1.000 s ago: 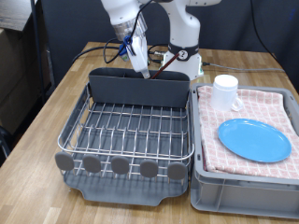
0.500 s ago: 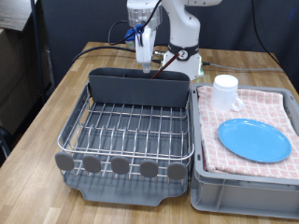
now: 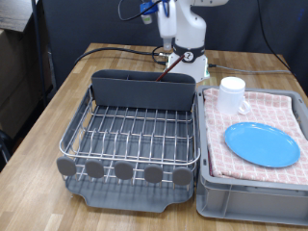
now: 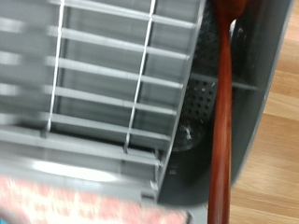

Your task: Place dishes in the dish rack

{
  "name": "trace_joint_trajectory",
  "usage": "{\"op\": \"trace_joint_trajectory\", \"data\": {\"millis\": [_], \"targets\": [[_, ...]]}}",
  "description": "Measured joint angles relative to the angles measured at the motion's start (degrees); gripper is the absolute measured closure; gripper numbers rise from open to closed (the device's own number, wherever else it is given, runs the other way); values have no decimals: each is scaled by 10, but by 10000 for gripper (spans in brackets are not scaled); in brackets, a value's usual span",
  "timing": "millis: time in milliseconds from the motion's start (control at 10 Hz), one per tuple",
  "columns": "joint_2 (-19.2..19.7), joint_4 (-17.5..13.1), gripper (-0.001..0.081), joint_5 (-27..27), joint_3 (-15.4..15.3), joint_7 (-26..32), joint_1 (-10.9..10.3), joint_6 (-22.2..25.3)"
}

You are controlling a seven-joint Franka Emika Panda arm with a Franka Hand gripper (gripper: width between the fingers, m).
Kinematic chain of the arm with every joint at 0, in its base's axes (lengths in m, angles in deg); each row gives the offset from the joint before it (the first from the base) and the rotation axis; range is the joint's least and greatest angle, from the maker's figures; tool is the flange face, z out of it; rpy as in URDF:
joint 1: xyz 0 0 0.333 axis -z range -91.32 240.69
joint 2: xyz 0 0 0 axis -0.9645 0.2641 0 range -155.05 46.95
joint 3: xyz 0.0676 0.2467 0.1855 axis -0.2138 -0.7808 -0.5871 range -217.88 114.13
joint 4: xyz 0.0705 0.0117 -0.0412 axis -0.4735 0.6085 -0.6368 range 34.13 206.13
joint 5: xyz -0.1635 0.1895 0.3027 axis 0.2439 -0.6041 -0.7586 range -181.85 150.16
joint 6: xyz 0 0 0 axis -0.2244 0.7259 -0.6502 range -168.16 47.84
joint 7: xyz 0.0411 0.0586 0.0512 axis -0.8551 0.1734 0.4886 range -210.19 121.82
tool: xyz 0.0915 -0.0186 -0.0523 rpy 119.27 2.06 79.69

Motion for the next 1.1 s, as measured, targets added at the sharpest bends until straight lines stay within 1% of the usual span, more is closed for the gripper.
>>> {"op": "trace_joint_trajectory", "data": {"millis": [200,300,400,500,600,900,1100], "targets": [[14,-28,3,-3,-10,60,-43,23],[26,-38,3,-4,-9,85,-56,30],[26,-38,3,-4,-9,75,-53,29],[28,-38,3,2,-10,80,-54,21],[39,-43,3,10,-15,93,-57,1],[105,-85,3,30,-44,113,-71,-31],[143,-121,3,31,-64,115,-81,-36]]}}
